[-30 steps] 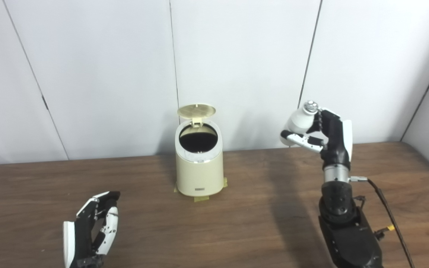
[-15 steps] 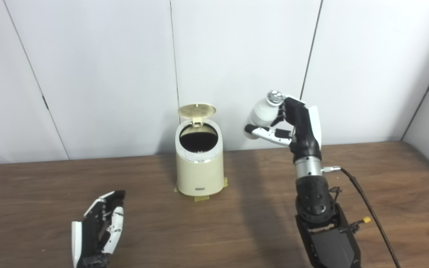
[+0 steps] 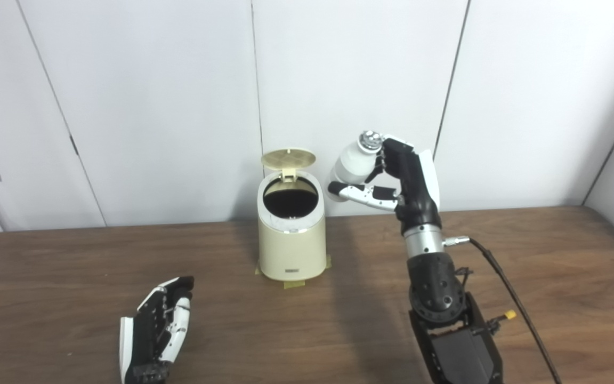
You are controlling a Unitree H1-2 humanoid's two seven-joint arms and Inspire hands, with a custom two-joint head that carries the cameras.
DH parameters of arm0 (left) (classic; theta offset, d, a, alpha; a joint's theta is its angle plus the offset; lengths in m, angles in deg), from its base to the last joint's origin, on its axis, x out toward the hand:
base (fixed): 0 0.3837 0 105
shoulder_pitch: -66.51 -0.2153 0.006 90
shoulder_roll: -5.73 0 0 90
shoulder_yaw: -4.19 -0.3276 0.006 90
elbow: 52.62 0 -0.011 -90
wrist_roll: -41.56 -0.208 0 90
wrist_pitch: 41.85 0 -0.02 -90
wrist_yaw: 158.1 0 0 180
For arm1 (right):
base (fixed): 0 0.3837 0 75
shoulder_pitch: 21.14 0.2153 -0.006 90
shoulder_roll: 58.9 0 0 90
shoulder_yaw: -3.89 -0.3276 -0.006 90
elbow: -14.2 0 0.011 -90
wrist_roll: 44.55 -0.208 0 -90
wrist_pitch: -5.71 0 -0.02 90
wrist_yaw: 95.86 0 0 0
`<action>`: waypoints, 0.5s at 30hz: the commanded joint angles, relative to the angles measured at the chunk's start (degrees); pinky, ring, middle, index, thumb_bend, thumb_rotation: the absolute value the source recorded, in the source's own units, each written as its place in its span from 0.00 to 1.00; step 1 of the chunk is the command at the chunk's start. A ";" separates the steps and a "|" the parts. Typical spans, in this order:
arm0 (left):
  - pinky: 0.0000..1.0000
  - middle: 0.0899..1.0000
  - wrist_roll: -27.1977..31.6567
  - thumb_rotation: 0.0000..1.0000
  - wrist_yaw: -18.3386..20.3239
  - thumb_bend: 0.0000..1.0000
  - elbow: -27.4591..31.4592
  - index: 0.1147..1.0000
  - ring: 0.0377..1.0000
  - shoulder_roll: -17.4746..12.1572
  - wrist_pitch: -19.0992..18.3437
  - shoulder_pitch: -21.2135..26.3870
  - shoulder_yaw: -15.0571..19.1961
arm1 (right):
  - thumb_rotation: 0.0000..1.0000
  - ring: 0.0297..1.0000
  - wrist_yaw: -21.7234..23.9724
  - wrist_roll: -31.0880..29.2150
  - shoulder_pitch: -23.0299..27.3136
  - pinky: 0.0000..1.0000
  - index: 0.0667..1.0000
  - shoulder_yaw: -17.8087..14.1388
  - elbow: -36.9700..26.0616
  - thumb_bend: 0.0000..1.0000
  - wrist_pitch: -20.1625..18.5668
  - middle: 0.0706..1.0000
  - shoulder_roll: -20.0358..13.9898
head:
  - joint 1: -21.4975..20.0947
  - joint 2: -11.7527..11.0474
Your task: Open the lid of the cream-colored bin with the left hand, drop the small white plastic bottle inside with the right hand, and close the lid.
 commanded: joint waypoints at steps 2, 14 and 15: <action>0.65 0.71 -1.10 0.56 -1.05 0.22 0.07 0.67 0.71 0.86 2.14 1.78 -0.68 | 0.00 0.42 -0.15 0.49 3.34 0.35 0.46 0.48 -0.35 0.52 3.34 0.44 0.69 | 0.36 -0.04; 0.68 0.74 -3.14 0.59 -3.07 0.20 -0.41 0.69 0.74 1.64 2.59 1.73 -1.68 | 0.00 0.42 -0.76 1.06 4.42 0.37 0.45 1.62 4.10 0.52 5.86 0.45 2.27 | 2.32 -0.17; 0.68 0.74 -3.22 0.61 -3.07 0.20 -0.40 0.69 0.74 1.62 2.63 1.72 -1.77 | 0.00 0.42 -0.97 1.13 4.65 0.37 0.45 1.66 4.79 0.52 6.60 0.45 2.35 | 2.44 -0.12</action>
